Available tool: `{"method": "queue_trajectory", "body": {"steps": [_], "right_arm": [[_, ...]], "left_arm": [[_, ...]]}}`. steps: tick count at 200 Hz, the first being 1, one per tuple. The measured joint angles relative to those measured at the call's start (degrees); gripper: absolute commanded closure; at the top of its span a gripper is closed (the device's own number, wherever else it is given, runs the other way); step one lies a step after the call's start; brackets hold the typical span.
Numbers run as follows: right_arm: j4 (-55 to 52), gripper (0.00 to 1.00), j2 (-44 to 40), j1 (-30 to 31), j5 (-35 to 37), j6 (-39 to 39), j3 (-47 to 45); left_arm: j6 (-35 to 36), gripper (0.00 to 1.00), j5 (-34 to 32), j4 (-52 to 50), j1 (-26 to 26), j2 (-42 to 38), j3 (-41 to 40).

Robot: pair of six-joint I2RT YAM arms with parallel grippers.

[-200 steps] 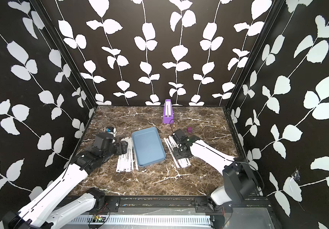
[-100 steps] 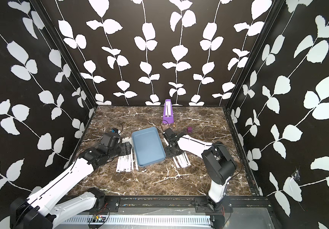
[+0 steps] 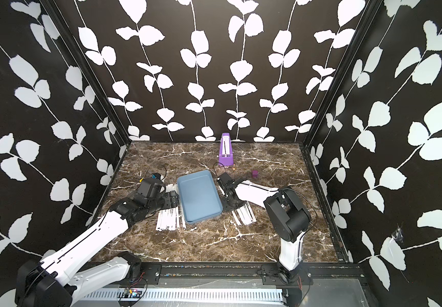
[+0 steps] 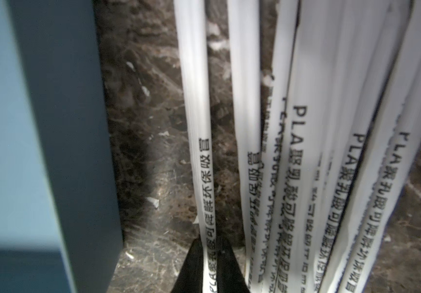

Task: Put the straws into the storage box
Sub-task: Pick up the straw from the center of the board, then place the straw in the storage box.

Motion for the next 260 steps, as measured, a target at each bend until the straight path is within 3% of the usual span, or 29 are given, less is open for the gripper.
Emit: {"method": "queue_trajectory", "body": {"steps": [28, 74, 124, 150, 209, 260], "right_arm": [[-0.2, 0.91, -2.6, 0.0, -0.5, 0.9, -1.5], [-0.8, 0.95, -14.7, 1.0, -3.2, 7.0, -6.7], [-1.8, 0.97, -19.0, 7.5, -1.0, 16.6, -6.0], [-2.9, 0.97, -13.2, 12.4, 1.3, 21.1, 2.3], [-1.9, 0.99, 12.4, 17.7, 2.3, 23.5, 33.2], [-5.5, 0.99, 21.4, 18.3, 0.8, 23.5, 38.0]], "left_arm": [[0.3, 0.17, -0.6, 0.3, 0.0, 0.1, 0.0], [1.5, 0.19, -0.8, 3.5, 0.0, 4.0, -0.4], [1.6, 0.23, -0.8, 4.0, 0.4, 3.9, -0.4], [0.6, 0.28, -2.8, 2.5, 1.2, 1.4, -0.6], [-0.2, 0.29, -3.9, -2.6, 6.9, -5.1, -2.8], [0.7, 0.29, -3.6, -3.8, 9.0, -6.6, -3.3]]}}
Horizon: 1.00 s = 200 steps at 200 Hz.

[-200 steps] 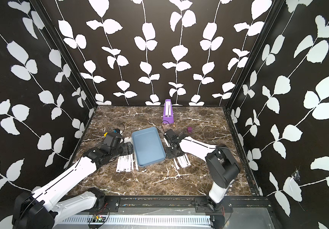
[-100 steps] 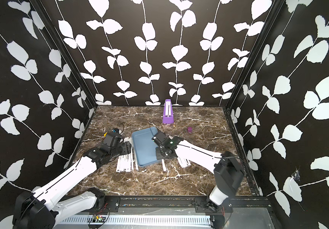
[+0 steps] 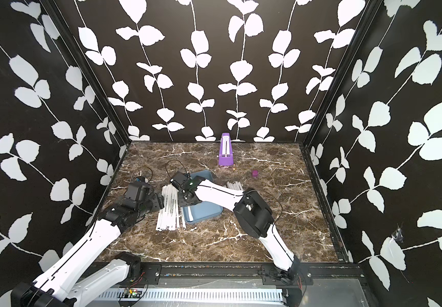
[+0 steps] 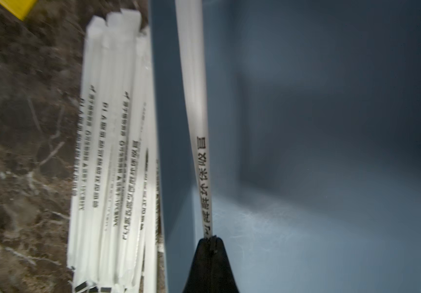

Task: Put the straws into the storage box
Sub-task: Place the straw in the storage box.

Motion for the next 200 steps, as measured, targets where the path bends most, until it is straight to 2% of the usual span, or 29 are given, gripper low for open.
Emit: {"method": "queue_trajectory", "body": {"steps": [42, 73, 123, 179, 200], "right_arm": [[-0.7, 0.99, 0.6, 0.5, -1.3, 1.6, -0.1], [-0.7, 0.98, 1.6, 0.6, -1.2, 2.7, -0.1], [-0.6, 0.95, 3.3, 0.6, -1.5, 4.0, -0.1], [0.0, 0.87, 3.4, 0.6, -1.8, 4.9, -0.2], [0.2, 0.81, 3.4, 0.6, -2.2, 5.0, -0.2]], "left_arm": [[0.4, 0.32, 1.4, 0.5, 0.4, 2.1, 0.0], [0.4, 0.38, 3.1, 0.7, 0.4, 3.8, -0.2], [0.1, 0.42, 4.4, 0.7, 0.4, 3.3, -2.3], [0.1, 0.53, 5.0, 0.6, 0.4, 1.6, -2.3], [-0.1, 0.57, 6.9, 0.9, 0.4, 1.6, -2.4]]}}
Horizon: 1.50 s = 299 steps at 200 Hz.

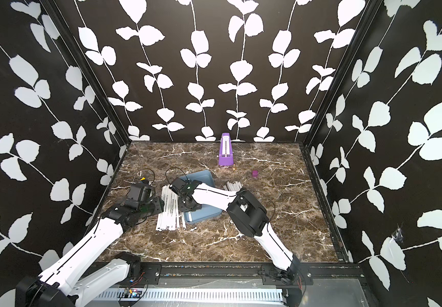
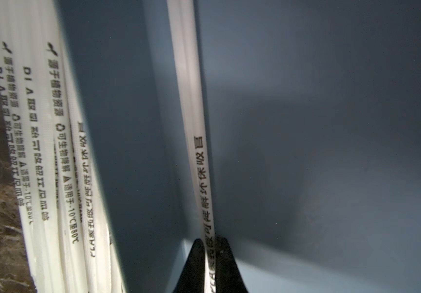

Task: Put the straws into the storage box
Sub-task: Place the straw in the storage box, then pick up the straw from the center of the board.

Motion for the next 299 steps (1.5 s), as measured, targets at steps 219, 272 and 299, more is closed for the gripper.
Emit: {"method": "queue_trajectory", "body": {"steps": [219, 272, 299], "right_arm": [[7.3, 0.73, -21.3, -15.0, 5.1, -2.4, -30.1], [8.7, 0.72, -29.8, -14.1, 6.4, 4.1, -37.9], [9.0, 0.69, -32.5, -12.0, 6.1, 6.0, -38.0]], "left_arm": [[0.0, 0.59, 0.7, 2.6, -8.0, 6.6, 1.7], [0.0, 0.59, -0.2, 2.7, -8.0, 6.1, 1.7], [-0.3, 0.65, -0.4, 3.0, -8.0, 6.7, 1.7]]}}
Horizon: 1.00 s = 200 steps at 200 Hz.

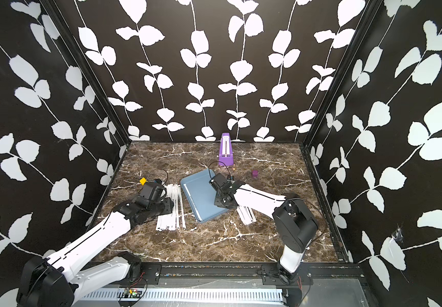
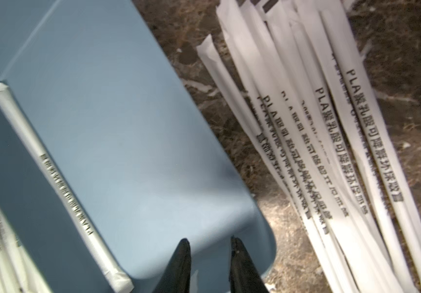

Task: Put the straws into the storage box
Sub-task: Pick up the straw from the center of the board.

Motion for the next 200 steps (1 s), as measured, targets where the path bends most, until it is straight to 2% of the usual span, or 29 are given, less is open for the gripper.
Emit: {"method": "queue_trajectory", "body": {"steps": [44, 77, 128, 200], "right_arm": [[-2.7, 0.68, -3.4, 0.6, 1.9, -2.5, 1.0], [-5.6, 0.68, -3.6, 0.2, 5.2, -7.6, 3.2], [-7.6, 0.68, -3.1, -3.6, 8.0, -14.6, 4.9], [-8.0, 0.66, 3.2, -5.6, 9.1, -19.9, 7.5]], "left_arm": [[-2.4, 0.75, -1.5, 3.1, -3.9, 9.2, 1.2], [-3.6, 0.76, -3.5, 4.2, -4.7, 15.6, 2.6], [-3.8, 0.77, -4.3, 6.5, -4.8, 19.9, 3.6], [-3.5, 0.8, -4.2, 10.0, -5.2, 26.1, 4.5]]}}
